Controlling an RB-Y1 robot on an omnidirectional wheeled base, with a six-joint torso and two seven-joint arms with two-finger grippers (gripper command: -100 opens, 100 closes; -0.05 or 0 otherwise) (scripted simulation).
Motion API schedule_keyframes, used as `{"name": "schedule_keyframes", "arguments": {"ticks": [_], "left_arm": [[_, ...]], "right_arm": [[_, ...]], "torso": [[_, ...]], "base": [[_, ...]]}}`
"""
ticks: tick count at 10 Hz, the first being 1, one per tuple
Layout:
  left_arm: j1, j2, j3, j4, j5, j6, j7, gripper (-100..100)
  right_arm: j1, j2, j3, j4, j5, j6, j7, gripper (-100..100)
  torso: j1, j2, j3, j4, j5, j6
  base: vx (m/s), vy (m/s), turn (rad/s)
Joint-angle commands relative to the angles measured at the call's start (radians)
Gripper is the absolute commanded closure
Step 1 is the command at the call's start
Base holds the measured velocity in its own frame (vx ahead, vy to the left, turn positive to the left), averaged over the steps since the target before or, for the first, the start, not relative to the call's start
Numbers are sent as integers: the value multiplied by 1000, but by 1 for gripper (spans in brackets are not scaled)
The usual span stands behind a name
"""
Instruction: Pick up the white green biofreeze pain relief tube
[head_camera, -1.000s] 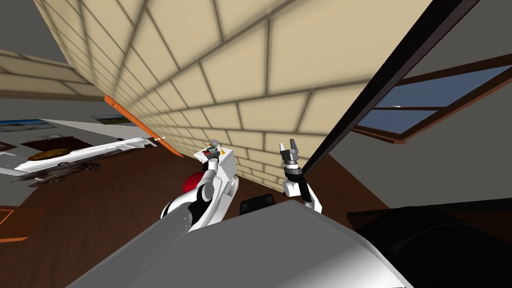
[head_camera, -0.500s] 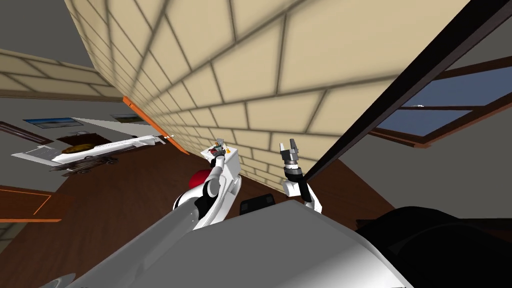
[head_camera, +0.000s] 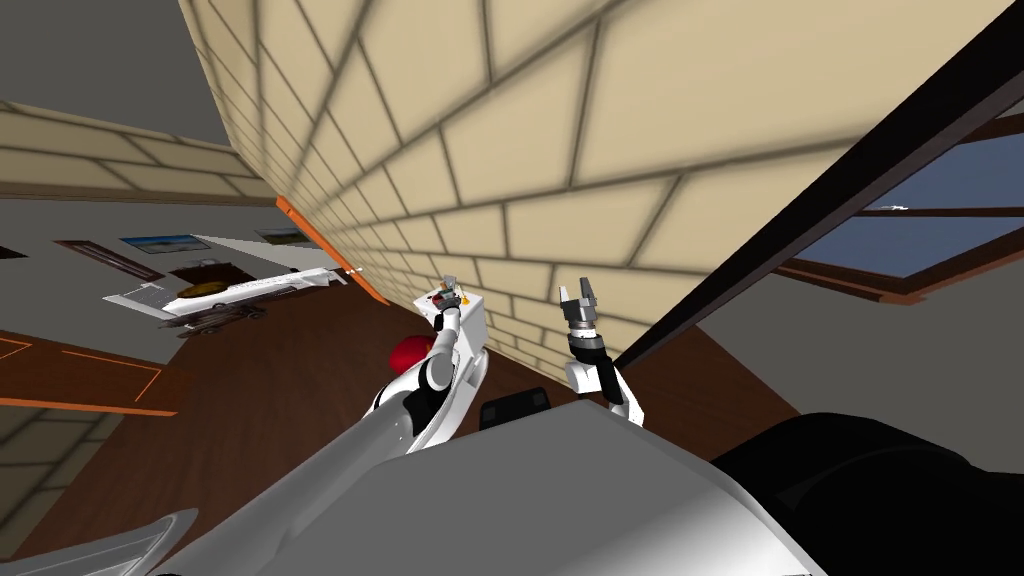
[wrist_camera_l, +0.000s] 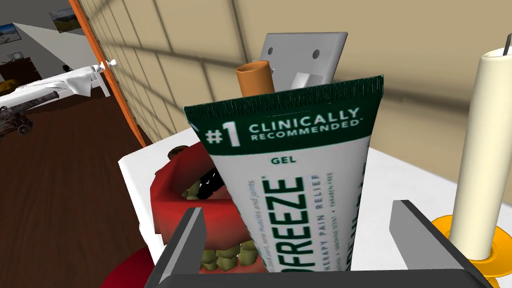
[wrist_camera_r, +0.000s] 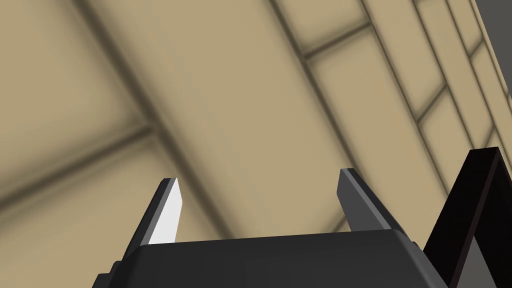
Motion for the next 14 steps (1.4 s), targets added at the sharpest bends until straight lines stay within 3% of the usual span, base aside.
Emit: {"name": "schedule_keyframes", "arguments": {"ticks": [1, 2, 3, 4, 5, 9, 10, 11, 13, 14], "left_arm": [[-14, 9, -24, 38, -13, -19, 37, -100], [-43, -46, 4, 43, -57, -35, 22, -100], [-43, -46, 4, 43, -57, -35, 22, -100], [-35, -29, -14, 50, -54, -40, 49, -100], [-34, -32, -10, 43, -54, -36, 40, 100], [-34, -32, -10, 44, -54, -36, 41, 100], [-34, -32, -10, 44, -54, -36, 41, 0], [-14, 9, -24, 38, -13, -19, 37, 100], [-14, 9, -24, 38, -13, -19, 37, 100], [15, 54, -51, 33, 32, -3, 52, 100]], "right_arm": [[0, 0, 0, 0, 0, 0, 0, 0], [0, 0, 0, 0, 0, 0, 0, 0], [0, 0, 0, 0, 0, 0, 0, 0], [0, 0, 0, 0, 0, 0, 0, 0], [0, 0, 0, 0, 0, 0, 0, 0], [0, 0, 0, 0, 0, 0, 0, 0], [0, 0, 0, 0, 0, 0, 0, 0], [0, 0, 0, 0, 0, 0, 0, 0], [0, 0, 0, 0, 0, 0, 0, 0], [0, 0, 0, 0, 0, 0, 0, 0]], "torso": [[0, 0, 0, 0, 0, 0], [-3, 0, 0, 0, -1, 0], [-2, 0, 0, 0, -1, 0], [-2, 0, 0, 0, 0, 0], [-3, 0, 0, 0, -1, 0], [-5, 0, 0, 0, -1, 0], [-5, 0, 0, 0, -1, 0], [-5, 0, 0, 0, -1, 0], [-10, 0, 0, -1, -2, 1], [-9, 0, -1, -1, -2, 1]], "base": [[19, 36, -1], [11, 62, 125], [17, 71, 92], [9, 27, 6], [0, 0, 0], [0, 0, 0], [0, 0, 0], [-4, -62, -169], [-14, -69, -29], [-22, -84, -166]]}}
